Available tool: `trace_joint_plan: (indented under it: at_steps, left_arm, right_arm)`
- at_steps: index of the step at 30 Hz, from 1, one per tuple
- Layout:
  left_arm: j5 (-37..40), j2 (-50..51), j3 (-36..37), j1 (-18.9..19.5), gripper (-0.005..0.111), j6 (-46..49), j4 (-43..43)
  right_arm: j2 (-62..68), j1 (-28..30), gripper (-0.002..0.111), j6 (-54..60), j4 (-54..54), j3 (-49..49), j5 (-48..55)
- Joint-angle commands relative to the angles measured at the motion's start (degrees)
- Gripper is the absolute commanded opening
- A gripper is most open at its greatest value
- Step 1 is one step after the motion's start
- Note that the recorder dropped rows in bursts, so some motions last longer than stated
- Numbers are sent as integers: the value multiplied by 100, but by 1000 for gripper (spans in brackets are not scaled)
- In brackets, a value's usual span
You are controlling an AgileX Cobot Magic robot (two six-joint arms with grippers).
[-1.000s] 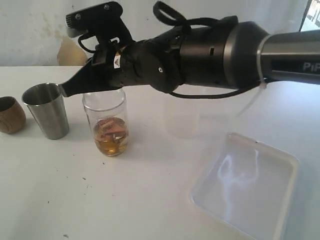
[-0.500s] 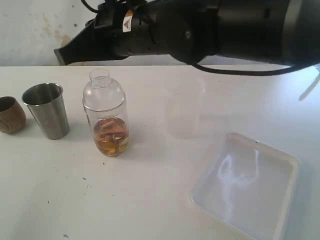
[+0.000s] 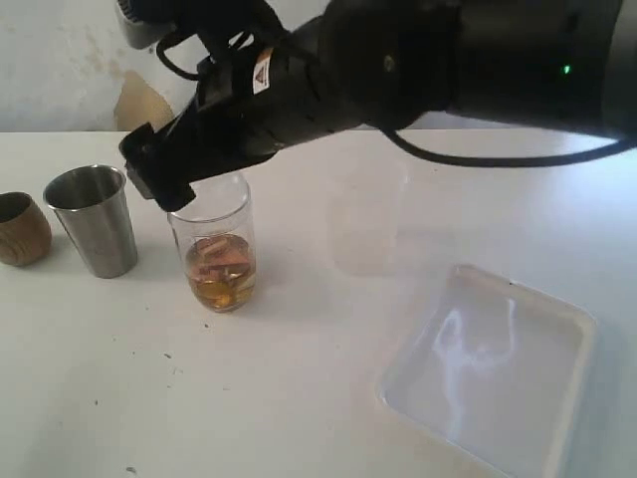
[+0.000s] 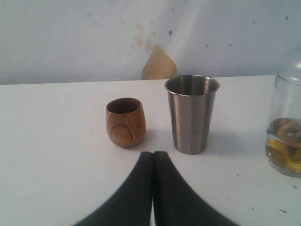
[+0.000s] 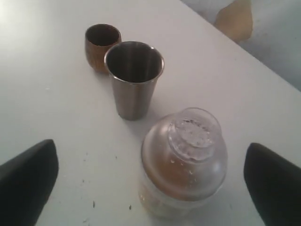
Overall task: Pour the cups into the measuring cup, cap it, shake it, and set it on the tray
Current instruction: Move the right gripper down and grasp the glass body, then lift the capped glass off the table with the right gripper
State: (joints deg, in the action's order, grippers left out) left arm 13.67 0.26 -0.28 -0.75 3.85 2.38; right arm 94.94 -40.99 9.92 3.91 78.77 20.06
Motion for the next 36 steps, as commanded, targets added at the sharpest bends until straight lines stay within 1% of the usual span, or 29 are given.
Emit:
trace_joint_plan:
  at_steps: [1,4,7,9,11,14,18,21,23,25,29,36]
  left_arm:
    - [-39,-26,28,5,0,-1,-3]
    - [-39,-26,28,5,0,-1,-3]
    - [-39,-26,28,5,0,-1,-3]
    - [-39,-26,28,5,0,-1,-3]
    - [-39,-26,28,5,0,-1,-3]
    - [-39,-26,28,5,0,-1,-3]
    - [-39,-26,28,5,0,-1,-3]
    - [-39,-26,28,5,0,-1,-3]
    - [-39,-26,28,5,0,-1,-3]
    - [-39,-26,28,5,0,-1,-3]
    - [-39,-26,28,5,0,-1,-3]
    - [-39,-26,28,5,0,-1,-3]
  right_arm:
    - [-90,-85,104,378,564,-937,-1826]
    - [-96,-185,104,204,564,-1934,-3742]
    - [-45,-189,104,-273,551,-2593,-4848]
    - [7,-189,104,-375,551,-2821,-5046]
    - [124,-229,104,-485,211,-2965,-4959]
    - [459,-255,104,-569,34,-3000,-5037]
    - [1102,-255,104,-569,58,-3000,-5737]
    - [1509,-233,104,-569,450,-3000,-6281]
    - [1756,-233,104,-469,970,-3000,-6747]
    - [2005,-233,104,-259,1045,-2963,-7341]
    - [2359,-233,104,-257,775,-2687,-7382]
    - [2821,-233,104,-233,813,-2176,-7430]
